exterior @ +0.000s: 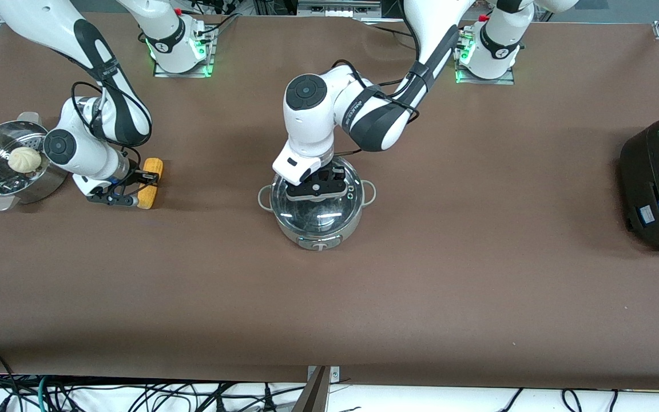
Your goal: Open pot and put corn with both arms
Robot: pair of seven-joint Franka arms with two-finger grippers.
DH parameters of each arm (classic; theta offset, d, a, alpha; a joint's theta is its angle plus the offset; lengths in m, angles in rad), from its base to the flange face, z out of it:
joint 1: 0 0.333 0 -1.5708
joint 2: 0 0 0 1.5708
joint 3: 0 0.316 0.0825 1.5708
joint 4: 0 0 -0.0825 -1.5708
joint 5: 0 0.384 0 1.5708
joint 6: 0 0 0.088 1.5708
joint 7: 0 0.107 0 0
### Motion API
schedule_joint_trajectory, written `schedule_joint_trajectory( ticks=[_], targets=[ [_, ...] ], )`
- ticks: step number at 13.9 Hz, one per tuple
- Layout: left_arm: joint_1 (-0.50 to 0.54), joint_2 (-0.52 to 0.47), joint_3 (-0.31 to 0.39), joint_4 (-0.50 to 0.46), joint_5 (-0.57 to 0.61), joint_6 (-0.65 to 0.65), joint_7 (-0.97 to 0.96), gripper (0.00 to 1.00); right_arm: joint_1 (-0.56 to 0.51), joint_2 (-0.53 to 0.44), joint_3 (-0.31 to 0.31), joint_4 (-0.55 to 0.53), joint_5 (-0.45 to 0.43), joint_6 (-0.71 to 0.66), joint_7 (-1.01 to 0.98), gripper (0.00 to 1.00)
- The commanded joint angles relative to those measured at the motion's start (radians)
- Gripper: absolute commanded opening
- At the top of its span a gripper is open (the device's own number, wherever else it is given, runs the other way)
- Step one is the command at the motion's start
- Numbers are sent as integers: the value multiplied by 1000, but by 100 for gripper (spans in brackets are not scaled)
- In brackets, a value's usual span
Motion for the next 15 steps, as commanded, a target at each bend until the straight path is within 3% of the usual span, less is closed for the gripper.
schedule_joint_trajectory(
  ticks=[1, 3, 11, 15],
  targets=[
    [-9, 3, 6, 12, 31, -2, 10, 15, -1, 23, 1, -15, 1, 22, 13, 0],
    [-9, 1, 6, 12, 31, -2, 12, 9, -1, 23, 1, -15, 1, 22, 13, 0],
    [-4, -35, 1, 11, 17, -37, 36, 7, 0, 5, 1, 0, -1, 10, 8, 0],
    [5, -58, -1, 11, 12, -59, 38, 7, 2, -28, 10, 66, -1, -103, 8, 0]
  ],
)
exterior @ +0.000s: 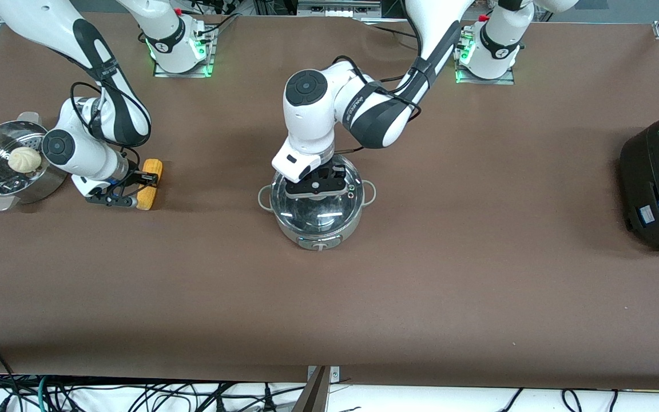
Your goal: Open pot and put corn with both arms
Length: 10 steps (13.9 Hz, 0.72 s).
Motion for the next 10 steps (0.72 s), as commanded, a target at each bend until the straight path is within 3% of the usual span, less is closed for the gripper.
schedule_joint_trajectory(
  ticks=[1, 6, 10],
  targets=[
    [5, -50, -2, -3, 11, -41, 29, 7, 1, -41, 8, 71, -1, -132, 8, 0],
    [68, -142, -2, -72, -29, -81, 207, 7, 3, -61, 51, 306, -2, -456, 92, 0],
    [154, -232, -11, -175, -29, -84, 362, 7, 3, -70, 147, 489, 3, -660, 238, 0]
  ],
)
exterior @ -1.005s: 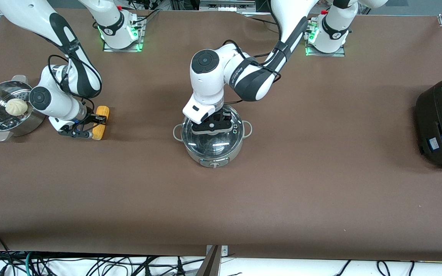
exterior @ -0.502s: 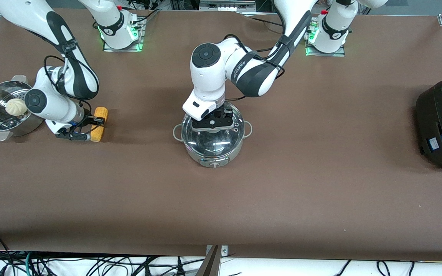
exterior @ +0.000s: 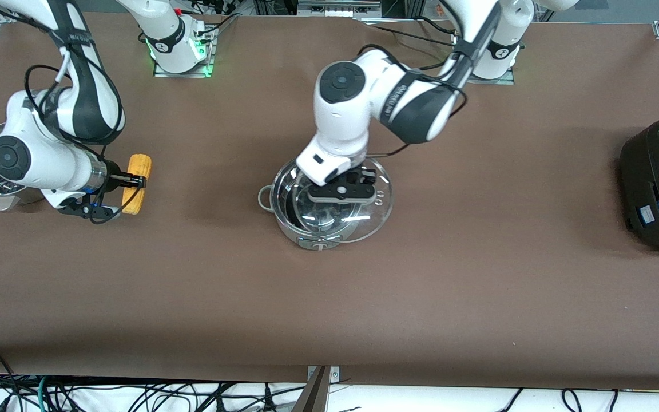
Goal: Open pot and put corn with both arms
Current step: 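Lift the lid with the left gripper while the right gripper lifts the corn, then move the right gripper's corn over the pot while the left gripper lowers the lid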
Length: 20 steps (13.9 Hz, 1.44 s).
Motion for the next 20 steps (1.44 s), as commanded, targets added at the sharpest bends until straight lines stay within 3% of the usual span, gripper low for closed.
schedule_joint_trajectory(
  ticks=[1, 6, 13, 17, 20],
  targets=[
    [77, -129, -25, -139, -22, -2, 156, 6, -3, 5, 85, 118, 2, -117, 133, 0],
    [201, -246, -39, -294, -19, -2, 348, 5, 31, 31, 263, 195, 7, -119, 384, 0],
    [414, -335, -49, -420, -17, -2, 630, 2, 276, 181, 263, 359, 2, -96, 517, 0],
    [571, -335, -117, -461, -17, 21, 733, 2, 365, 351, 261, 523, -2, -62, 596, 0],
    [660, -335, -138, -536, -17, 109, 817, 2, 391, 411, 261, 541, -27, 28, 593, 0]
  ],
)
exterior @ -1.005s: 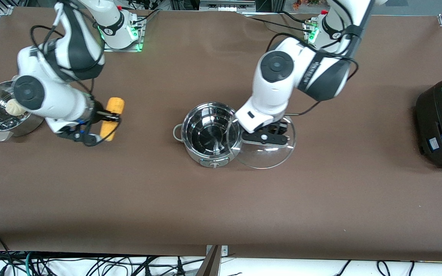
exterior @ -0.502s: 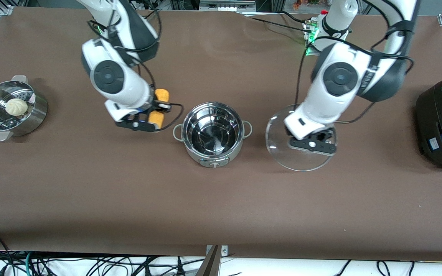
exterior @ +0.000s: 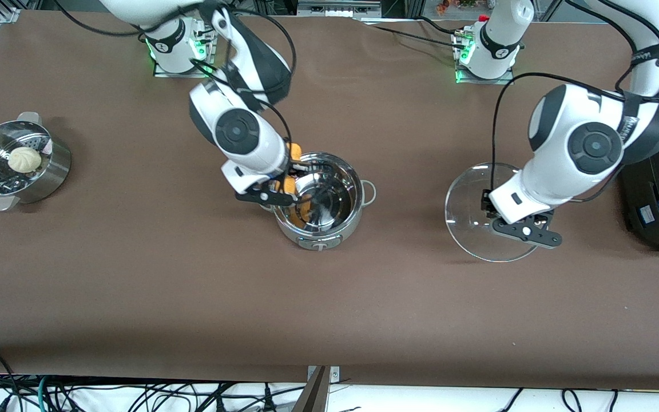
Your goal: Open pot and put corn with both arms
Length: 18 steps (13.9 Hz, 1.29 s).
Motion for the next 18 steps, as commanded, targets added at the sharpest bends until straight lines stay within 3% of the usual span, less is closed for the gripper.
schedule_joint_trajectory(
  ticks=[1, 9, 14, 15, 16, 17, 18],
  targets=[
    [76, -44, -30, -107, -16, 91, 75, 2, 25, 62, -4, 61, -21, 44, 13, 0],
    [125, -8, -30, -349, -16, 428, 80, 3, 68, 146, -5, 56, -60, 76, 45, 0],
    [155, 36, -30, -369, -15, 479, 80, 9, 68, 157, -5, 54, -74, 92, 59, 2],
    [158, 42, -30, -366, -15, 480, 80, 24, 68, 157, -5, 54, -74, 92, 60, 2],
    [161, 44, -30, -365, -15, 480, 81, 51, 68, 157, -5, 54, -74, 92, 59, 4],
    [161, 44, -30, -363, -15, 480, 89, 72, 68, 156, -5, 54, -74, 90, 60, 13],
    [162, 44, -30, -362, -16, 480, 89, 83, 68, 157, -5, 54, -76, 90, 60, 59]
  ],
)
